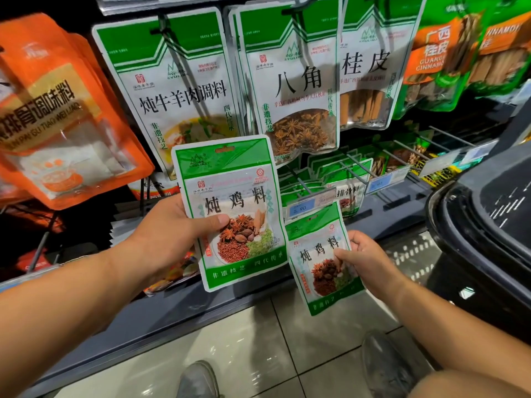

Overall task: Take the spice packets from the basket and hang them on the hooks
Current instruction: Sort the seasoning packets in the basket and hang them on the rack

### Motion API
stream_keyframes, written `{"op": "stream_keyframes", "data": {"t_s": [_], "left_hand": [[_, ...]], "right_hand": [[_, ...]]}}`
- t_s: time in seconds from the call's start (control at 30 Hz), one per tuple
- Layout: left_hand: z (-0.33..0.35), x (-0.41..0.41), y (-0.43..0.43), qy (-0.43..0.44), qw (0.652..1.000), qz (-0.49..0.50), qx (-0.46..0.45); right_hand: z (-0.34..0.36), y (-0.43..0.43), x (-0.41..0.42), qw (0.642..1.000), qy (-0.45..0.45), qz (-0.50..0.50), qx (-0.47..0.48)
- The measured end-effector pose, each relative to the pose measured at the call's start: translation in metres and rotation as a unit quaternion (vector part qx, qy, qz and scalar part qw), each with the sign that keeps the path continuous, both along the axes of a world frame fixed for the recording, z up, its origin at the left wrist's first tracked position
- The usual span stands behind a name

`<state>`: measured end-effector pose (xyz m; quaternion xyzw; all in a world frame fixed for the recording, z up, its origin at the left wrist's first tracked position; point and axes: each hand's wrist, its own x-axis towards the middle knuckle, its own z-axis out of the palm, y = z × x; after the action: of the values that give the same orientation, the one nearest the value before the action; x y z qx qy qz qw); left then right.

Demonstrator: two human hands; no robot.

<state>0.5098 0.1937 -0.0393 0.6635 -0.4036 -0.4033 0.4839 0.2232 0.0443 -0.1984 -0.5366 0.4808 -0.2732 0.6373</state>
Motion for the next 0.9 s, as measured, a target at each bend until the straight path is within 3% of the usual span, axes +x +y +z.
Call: {"op": "stream_keyframes", "data": {"t_s": [0.4, 0.9], "left_hand": [[-0.001, 0.001, 0.001, -0.005, 1.0, -0.003, -0.002], [-0.002, 0.0, -0.003, 0.001, 1.0, -0.011, -0.003]], "right_hand": [[0.009, 0.001, 0.018, 0.998, -0.047, -0.033, 0.002], [0.007, 0.0, 0.035, 0.997, 0.026, -0.061, -0.037]]}}
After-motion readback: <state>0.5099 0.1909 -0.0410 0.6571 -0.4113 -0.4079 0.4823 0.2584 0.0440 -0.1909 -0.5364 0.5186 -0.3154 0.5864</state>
